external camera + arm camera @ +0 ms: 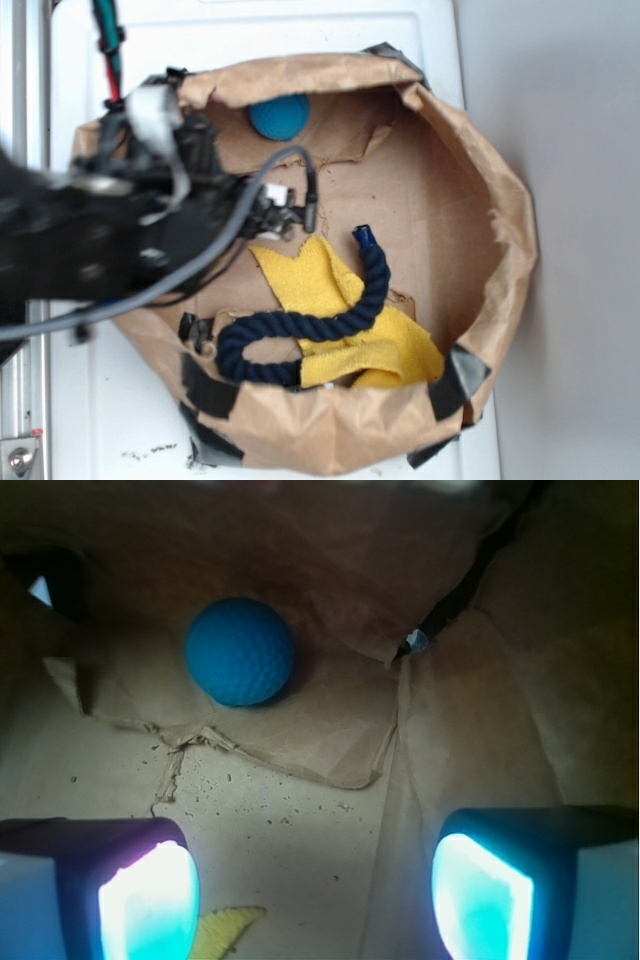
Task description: Grab the blue ball.
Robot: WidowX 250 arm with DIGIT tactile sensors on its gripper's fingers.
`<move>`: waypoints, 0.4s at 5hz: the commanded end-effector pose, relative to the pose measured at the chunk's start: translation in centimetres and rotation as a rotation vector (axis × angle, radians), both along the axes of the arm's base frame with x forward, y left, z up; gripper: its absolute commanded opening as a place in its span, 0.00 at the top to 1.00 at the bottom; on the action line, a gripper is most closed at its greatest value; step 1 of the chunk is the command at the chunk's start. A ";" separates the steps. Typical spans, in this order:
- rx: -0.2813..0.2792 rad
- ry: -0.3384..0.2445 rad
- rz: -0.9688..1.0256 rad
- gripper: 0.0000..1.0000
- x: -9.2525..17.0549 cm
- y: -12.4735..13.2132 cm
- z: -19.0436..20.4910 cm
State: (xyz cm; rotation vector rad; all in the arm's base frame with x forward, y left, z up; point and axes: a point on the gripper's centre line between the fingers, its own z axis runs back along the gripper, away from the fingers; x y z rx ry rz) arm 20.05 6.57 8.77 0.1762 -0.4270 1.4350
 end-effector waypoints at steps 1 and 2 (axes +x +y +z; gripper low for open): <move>0.026 0.009 0.050 0.00 -3.8 0.3 -0.3; -0.007 0.010 0.055 0.00 -4.1 -0.6 0.0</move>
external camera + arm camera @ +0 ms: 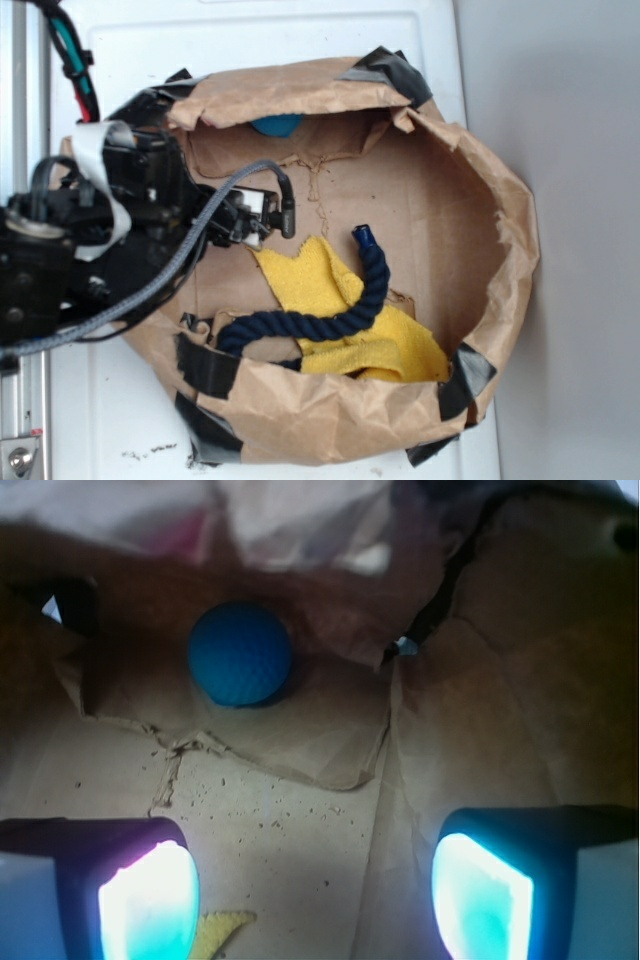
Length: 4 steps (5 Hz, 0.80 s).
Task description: Grab the blue ball.
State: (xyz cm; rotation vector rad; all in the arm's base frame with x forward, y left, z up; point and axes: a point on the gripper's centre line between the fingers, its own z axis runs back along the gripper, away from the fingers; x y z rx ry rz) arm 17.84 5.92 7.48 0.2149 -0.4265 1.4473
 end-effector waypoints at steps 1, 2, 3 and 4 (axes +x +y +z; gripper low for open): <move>-0.074 -0.024 0.066 0.00 -1.7 -0.6 1.7; -0.100 0.012 0.050 0.00 -1.9 -0.9 2.1; -0.161 -0.024 0.038 0.00 -2.3 -0.8 2.5; -0.188 -0.022 0.017 0.00 2.0 0.9 3.3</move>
